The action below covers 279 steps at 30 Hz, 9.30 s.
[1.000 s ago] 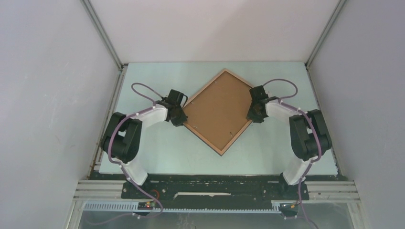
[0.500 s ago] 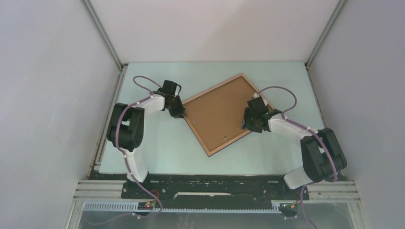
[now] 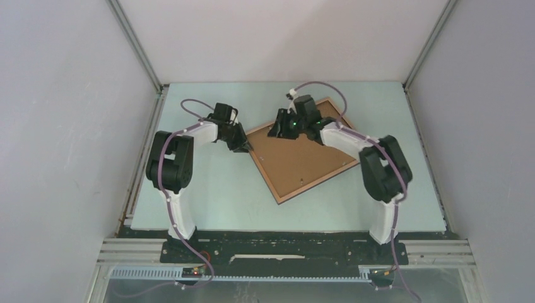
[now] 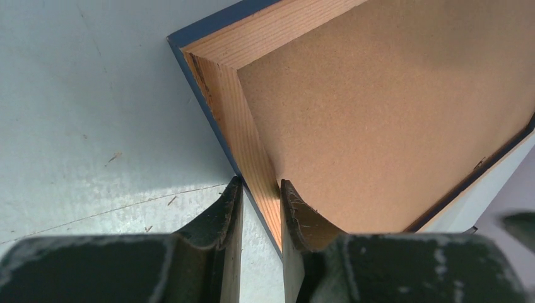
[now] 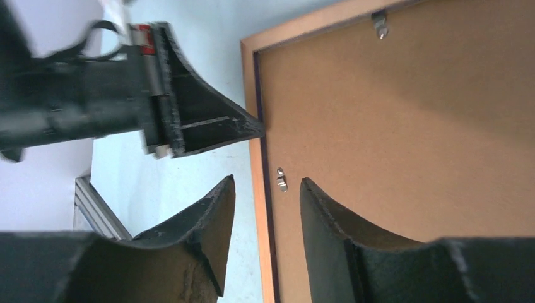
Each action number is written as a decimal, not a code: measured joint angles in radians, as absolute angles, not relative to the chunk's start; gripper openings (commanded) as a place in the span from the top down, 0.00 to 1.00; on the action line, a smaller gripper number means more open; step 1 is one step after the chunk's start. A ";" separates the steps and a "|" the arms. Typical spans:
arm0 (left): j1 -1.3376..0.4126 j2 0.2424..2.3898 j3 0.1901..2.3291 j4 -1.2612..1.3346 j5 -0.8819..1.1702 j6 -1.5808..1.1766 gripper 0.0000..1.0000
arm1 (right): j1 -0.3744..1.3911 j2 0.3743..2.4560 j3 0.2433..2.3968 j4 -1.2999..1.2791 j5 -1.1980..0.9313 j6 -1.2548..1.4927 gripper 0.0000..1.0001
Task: Put the photo into the frame
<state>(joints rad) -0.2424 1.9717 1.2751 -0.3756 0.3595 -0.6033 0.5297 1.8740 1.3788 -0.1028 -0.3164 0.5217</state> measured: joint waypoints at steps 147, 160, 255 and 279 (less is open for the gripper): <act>-0.237 1.975 1.314 -0.425 0.320 -0.523 0.99 | 0.583 2.332 1.592 0.030 -0.684 0.682 0.77; -0.235 1.975 1.314 -0.426 0.321 -0.523 0.99 | 0.591 2.337 1.615 -0.026 -0.665 0.656 0.78; -0.421 1.241 0.920 -0.376 0.023 -0.794 0.33 | 0.595 1.256 0.855 -0.173 0.123 0.318 0.04; -0.706 1.610 0.973 -0.469 -0.138 -1.198 0.49 | 0.440 1.247 0.678 0.073 -0.077 0.464 0.09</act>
<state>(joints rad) -0.7055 1.6096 0.9726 -0.4694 -0.1375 -1.1984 0.4400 1.2472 0.6785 0.0727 -0.0772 0.4637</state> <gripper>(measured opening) 0.576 0.914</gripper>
